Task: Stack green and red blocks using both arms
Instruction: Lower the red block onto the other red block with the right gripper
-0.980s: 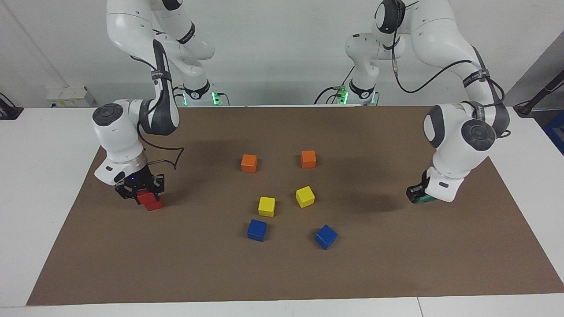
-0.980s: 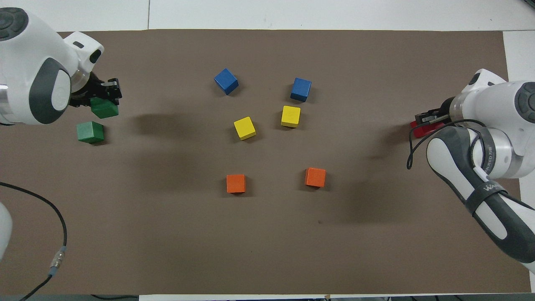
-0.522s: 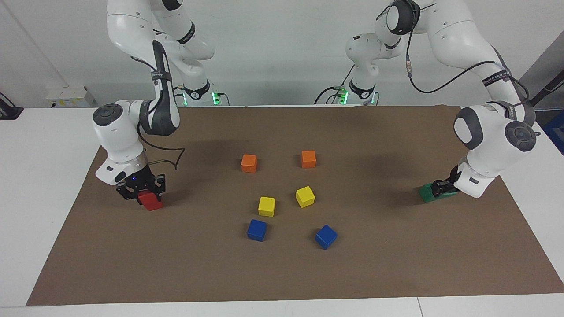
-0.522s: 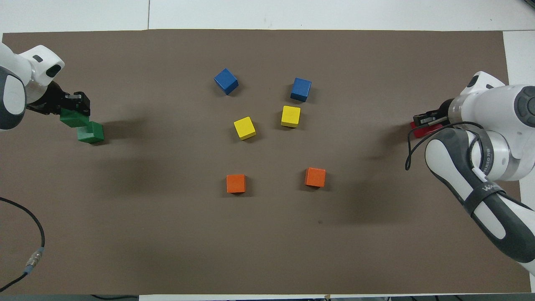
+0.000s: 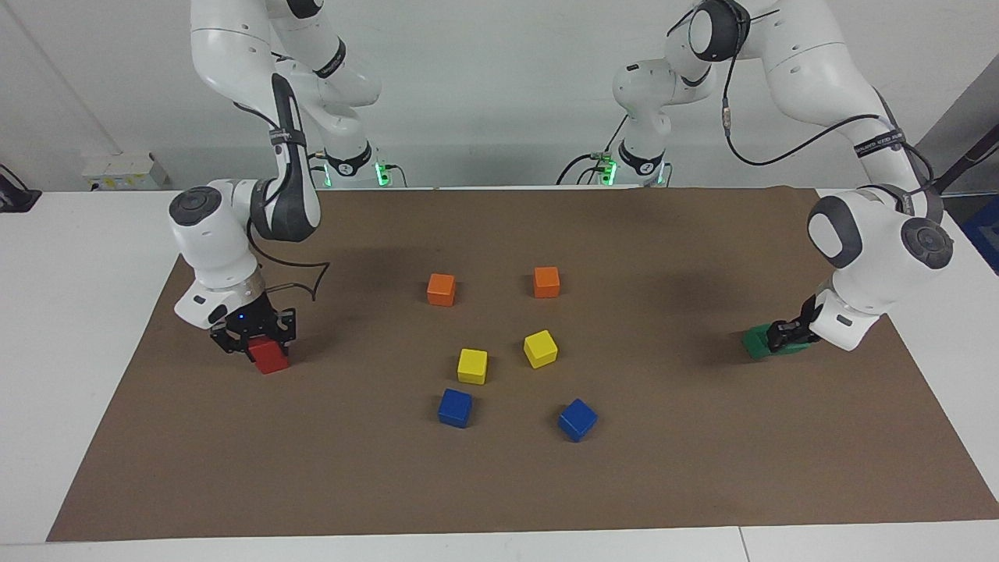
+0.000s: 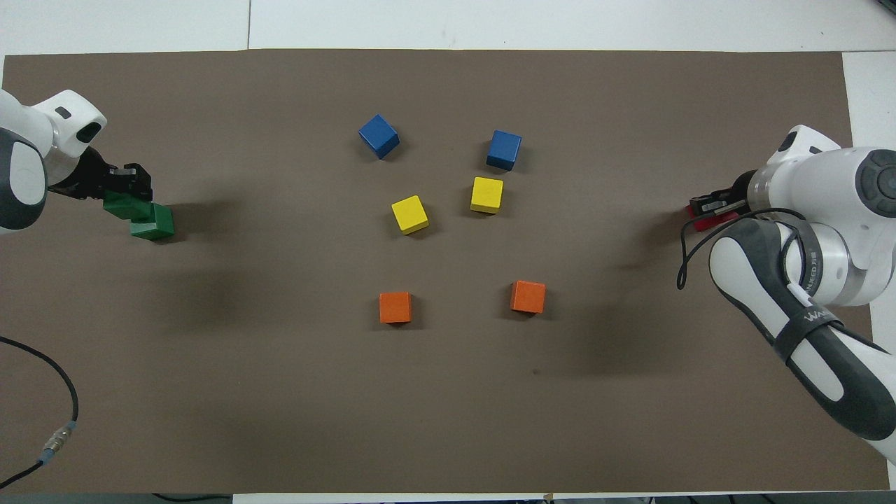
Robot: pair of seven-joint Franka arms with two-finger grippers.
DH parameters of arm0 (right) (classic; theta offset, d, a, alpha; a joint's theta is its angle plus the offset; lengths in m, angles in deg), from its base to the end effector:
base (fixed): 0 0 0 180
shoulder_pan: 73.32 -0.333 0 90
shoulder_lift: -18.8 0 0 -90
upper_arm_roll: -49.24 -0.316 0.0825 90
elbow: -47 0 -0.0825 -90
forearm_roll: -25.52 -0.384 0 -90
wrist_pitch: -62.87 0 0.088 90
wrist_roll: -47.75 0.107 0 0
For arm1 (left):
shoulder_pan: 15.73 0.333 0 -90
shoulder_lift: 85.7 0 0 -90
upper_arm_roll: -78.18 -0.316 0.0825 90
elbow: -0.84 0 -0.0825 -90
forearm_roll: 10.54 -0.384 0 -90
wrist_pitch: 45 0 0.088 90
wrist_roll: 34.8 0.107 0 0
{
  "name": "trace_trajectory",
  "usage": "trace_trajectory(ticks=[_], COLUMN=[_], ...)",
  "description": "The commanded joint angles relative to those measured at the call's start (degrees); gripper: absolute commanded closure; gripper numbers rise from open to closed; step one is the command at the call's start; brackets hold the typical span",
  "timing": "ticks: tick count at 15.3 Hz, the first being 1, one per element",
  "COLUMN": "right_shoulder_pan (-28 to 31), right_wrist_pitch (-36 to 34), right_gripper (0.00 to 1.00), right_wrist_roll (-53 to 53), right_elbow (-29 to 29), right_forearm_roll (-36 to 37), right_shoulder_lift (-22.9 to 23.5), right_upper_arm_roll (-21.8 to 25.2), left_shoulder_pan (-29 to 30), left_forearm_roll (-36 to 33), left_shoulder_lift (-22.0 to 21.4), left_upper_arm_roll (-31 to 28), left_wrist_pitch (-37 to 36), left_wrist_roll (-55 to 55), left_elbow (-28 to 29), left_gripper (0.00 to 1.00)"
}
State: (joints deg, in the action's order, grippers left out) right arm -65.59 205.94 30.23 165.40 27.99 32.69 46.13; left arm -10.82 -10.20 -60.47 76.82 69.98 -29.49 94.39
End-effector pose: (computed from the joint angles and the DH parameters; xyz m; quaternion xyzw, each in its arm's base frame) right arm 0.6000 -0.0492 0.3342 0.9875 0.1263 0.0909 0.0260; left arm 0.6626 0.0707 0.3586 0.9994 0.0088 -0.0332 0.0009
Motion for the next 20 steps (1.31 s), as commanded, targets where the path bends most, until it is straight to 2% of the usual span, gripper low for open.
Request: trace_trajectory(ticks=[1, 2, 3, 4, 11, 12, 13, 14, 15, 18, 20], right_shoulder_pan=[1.5, 1.8, 1.9, 1.9, 1.3, 1.1, 1.1, 1.0, 0.8, -0.5, -1.5], right_wrist_pitch=[1.5, 1.5, 1.6, 2.6, 2.9, 2.1, 0.5, -3.1, -7.8, -24.7, -33.7], right_gripper=[1.0, 0.84, 0.38, 0.0, 0.0, 0.0, 0.0, 0.0, 0.0, 0.0, 0.0], right_wrist_roll=[-3.1, -3.1, -3.0, -2.9, -2.4, -2.4, -2.3, -1.7, -0.6, 3.8, 5.6], right_elbow=[1.2, 1.2, 1.2, 1.2, 0.1, -1.1, -2.0, -4.0, -6.7, -15.6, -18.5], right_forearm_roll=[-1.4, -1.4, -1.4, -1.4, -1.5, -1.5, -1.5, -1.5, -1.5, -1.5, -1.5], right_shoulder_lift=[-0.3, -0.3, -0.3, -0.2, 0.2, 0.2, -0.3, -0.8, -1.6, -4.5, -7.6], right_upper_arm_roll=[-0.7, -0.7, -0.7, -0.7, -0.7, -0.7, -0.8, -0.9, -1.0, -1.0, -1.0], left_shoulder_pan=[0.4, 0.4, 0.4, 0.4, 0.0, 0.0, -0.1, -0.1, -0.3, -0.3, -0.3], left_forearm_roll=[1.2, 1.2, 1.2, 1.2, 1.1, 1.1, 1.1, 1.1, 1.1, 1.1, 1.1], left_shoulder_lift=[-3.3, -3.5, -3.7, -3.8, -4.7, -4.9, -5.1, -5.5, -5.5, -5.7, -5.7], left_upper_arm_roll=[0.1, 0.1, 0.1, 0.1, 0.0, 0.0, 0.0, 0.0, 0.0, 0.0, 0.0], left_wrist_pitch=[1.6, 1.6, 1.0, 0.9, 2.1, 3.0, 4.1, 5.2, 6.0, 6.5, 6.4], left_wrist_roll=[1.2, 1.3, 1.4, 1.4, 1.7, 1.6, 1.6, 1.6, 1.6, 1.6, 1.7], left_elbow=[4.5, 4.8, 5.1, 5.4, 8.1, 8.7, 9.6, 10.4, 11.3, 11.4, 11.4], left_gripper=[1.0, 1.0, 1.0, 1.0, 1.0, 0.75, 0.57, 0.31, 0.0, 0.0, 0.0])
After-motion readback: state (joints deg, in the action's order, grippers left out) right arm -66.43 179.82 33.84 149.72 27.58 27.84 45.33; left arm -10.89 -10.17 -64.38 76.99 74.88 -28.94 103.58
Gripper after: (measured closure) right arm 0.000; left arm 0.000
